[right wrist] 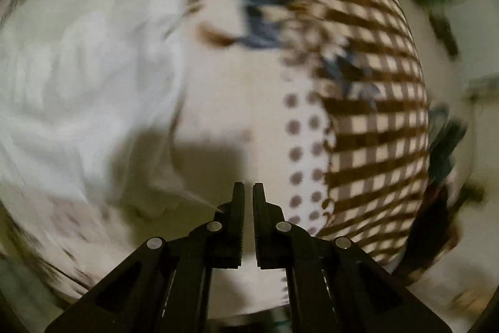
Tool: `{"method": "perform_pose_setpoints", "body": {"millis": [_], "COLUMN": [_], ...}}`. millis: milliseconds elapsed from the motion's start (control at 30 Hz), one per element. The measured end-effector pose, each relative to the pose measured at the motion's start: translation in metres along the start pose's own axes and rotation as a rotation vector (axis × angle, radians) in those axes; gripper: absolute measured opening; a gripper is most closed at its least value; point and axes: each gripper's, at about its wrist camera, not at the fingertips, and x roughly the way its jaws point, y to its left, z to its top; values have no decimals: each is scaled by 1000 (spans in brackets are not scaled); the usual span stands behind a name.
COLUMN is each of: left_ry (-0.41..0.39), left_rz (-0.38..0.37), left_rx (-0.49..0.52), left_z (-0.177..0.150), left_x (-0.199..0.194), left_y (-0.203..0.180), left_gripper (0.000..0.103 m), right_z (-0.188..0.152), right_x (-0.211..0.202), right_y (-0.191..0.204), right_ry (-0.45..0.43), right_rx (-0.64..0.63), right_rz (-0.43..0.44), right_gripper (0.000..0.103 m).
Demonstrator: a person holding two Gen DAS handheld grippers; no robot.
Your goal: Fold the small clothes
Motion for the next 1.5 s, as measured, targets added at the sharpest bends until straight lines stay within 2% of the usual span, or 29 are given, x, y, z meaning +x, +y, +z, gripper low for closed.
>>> {"method": "perform_pose_setpoints", "body": {"millis": [67,133,200,267,300,333,367,400,433,500,567,767,900,967,1000,1067,1100,1133,1167,1200,1267,1367,1500], "left_ry": [-15,-22,-45,-71,-88,-110,-124,-131,-151,-185,-199,-199,-143,-101,-93,-96,-101,-105,-109,-113,-134,-140,-134], "left_rz": [-7,-17,-27,-36,-41,-52,-54,-57,-55,-45,-48,-60,-61,-96,-102,-97,-68,-43,-20,-4,26,30,30], "left_rx": [-6,-15,-35,-46,-49,-45,-30,-19,-5,27,19,-60,-95,-154,-177,-184,-186,-186,-187,-187,-188,-196,-144], "left_z": [4,10,19,28,31,33,35,33,32,26,19,18,26,27,27,26,23,20,16,14,4,-7,-12], "left_x": [-1,2,5,9,10,8,6,3,-1,-11,-19,-23,-2,5,4,-5,-13,-18,-24,-28,-38,-48,-48], "left_y": [-3,-5,-4,-1,0,2,1,2,0,-3,-1,11,22,31,33,34,33,32,32,31,32,23,-9], "left_gripper": [68,68,68,68,59,31,22,18,14,13,13,13,17,19,23,27,37,51,60,70,70,70,70], "right_z": [7,14,27,42,48,53,57,57,56,55,53,61,69,77,78,78,74,66,59,46,26,-12,-45], "right_x": [-12,-16,-6,9,15,22,22,20,13,-3,-19,-49,-47,-26,-17,-4,-5,-8,-11,-14,-16,-7,37], "right_y": [-16,-25,-23,-16,-8,2,8,10,22,31,42,46,37,32,28,12,3,-8,-17,-29,-43,-52,-33], "right_ry": [-54,-100,-96,-77,-69,-64,-84,-110,-136,-198,-250,-338,-332,-251,-215,-168,-170,-182,-192,-206,-199,-165,-101], "right_rx": [101,203,245,247,244,226,204,179,134,73,18,-32,-34,-26,-9,75,119,167,206,263,346,470,579], "right_rz": [125,290,418,480,491,475,439,407,360,296,240,243,232,255,266,311,330,349,376,433,492,628,838], "right_gripper": [18,45,48,48,48,47,41,19,10,8,8,6,6,6,6,13,27,48,55,58,58,58,63]}}
